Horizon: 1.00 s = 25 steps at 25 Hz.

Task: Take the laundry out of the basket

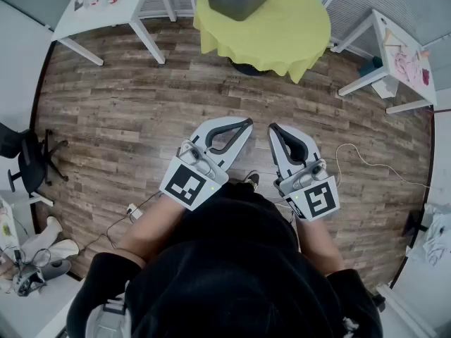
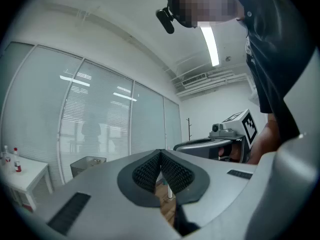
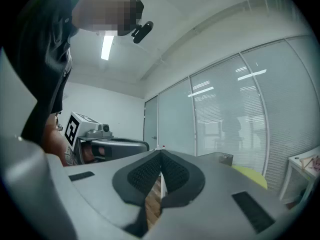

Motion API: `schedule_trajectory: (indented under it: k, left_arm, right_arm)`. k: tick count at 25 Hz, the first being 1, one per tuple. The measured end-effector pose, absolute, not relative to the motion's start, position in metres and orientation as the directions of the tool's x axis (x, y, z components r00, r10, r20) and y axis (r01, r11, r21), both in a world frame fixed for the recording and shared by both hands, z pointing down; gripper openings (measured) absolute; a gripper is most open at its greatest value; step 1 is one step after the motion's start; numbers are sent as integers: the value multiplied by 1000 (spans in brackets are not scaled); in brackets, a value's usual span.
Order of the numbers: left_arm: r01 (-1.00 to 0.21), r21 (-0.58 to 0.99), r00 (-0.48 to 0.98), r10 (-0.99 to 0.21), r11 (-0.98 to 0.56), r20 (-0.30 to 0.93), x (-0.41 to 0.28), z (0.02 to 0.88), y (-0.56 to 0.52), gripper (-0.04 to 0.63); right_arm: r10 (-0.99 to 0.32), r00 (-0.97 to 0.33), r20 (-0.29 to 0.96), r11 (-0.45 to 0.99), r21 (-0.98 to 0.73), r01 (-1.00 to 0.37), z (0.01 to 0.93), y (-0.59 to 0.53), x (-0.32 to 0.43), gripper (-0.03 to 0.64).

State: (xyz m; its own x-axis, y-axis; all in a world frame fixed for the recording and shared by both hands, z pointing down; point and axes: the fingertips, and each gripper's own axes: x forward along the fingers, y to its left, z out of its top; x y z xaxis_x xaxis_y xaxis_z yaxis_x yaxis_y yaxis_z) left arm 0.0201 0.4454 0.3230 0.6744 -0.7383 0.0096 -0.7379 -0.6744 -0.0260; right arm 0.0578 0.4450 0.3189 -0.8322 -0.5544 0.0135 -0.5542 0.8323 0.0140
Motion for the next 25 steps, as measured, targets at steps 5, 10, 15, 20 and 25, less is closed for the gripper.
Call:
schedule_trajectory:
  k: [5, 10, 15, 20, 25]
  left_arm:
    - [-741, -14, 672, -741, -672, 16, 24, 322, 450, 9]
    - [-745, -9, 667, -745, -667, 9, 13, 320, 452, 9]
    - [-737, 2, 676, -737, -676, 9, -2, 324, 453, 9]
    - [-725, 10, 688, -725, -688, 8, -12, 326, 450, 9]
    - [-727, -2, 687, -727, -687, 5, -18, 325, 440, 9]
  right_arm:
    - [-561, -827, 29, 828, 21, -561, 321, 447, 63, 23]
    - [-556, -830, 34, 831, 27, -556, 320, 450, 52, 23]
    - [-563, -826, 24, 826, -5, -563, 319, 450, 38, 23]
    - [-588, -809, 15, 809, -3, -588, 318, 447, 33, 23]
    - [-599, -801, 9, 800, -15, -599, 319, 434, 36, 23]
